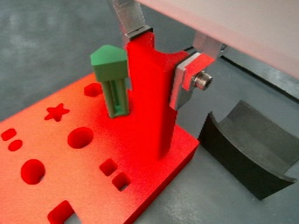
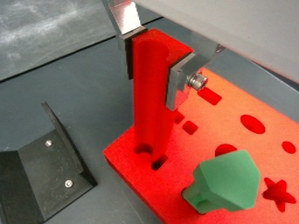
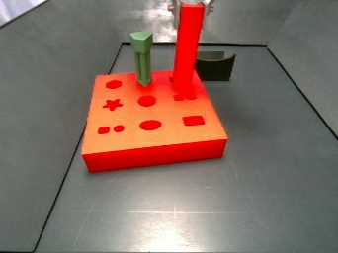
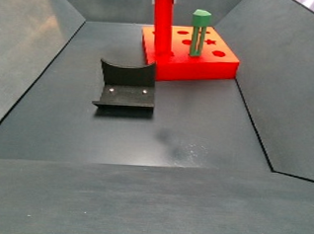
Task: Pick up the arch object. Move up. Place the arch object on the fixture. Regrasp the arch object. Move to above the board. Insert the arch object.
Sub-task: Insert the arch object.
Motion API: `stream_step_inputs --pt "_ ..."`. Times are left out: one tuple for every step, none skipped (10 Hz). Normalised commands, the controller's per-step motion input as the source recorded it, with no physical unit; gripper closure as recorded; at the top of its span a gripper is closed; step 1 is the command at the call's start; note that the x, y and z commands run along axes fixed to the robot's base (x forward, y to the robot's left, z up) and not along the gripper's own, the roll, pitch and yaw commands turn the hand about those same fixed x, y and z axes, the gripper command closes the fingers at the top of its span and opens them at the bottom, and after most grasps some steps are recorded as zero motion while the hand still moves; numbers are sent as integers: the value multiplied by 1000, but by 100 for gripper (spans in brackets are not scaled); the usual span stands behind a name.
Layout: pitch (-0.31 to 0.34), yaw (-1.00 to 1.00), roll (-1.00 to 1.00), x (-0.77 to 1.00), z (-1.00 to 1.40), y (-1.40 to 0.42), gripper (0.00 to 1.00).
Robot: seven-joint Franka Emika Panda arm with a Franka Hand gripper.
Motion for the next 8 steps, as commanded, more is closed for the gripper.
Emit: stream_step_inputs --pt "-97 29 -141 -166 -89 234 100" --pt "-93 69 -149 -106 -103 237 100" --pt "-156 89 -113 -163 -269 114 100" --pt "-209 123 -90 -197 -389 -9 100" --pt "-196 129 -136 -97 -326 -163 100" --pt "-183 163 -167 -43 -317 -114 100" --pt "-181 171 -189 -26 -311 -97 100" --pt "-146 209 -203 74 -389 -94 100"
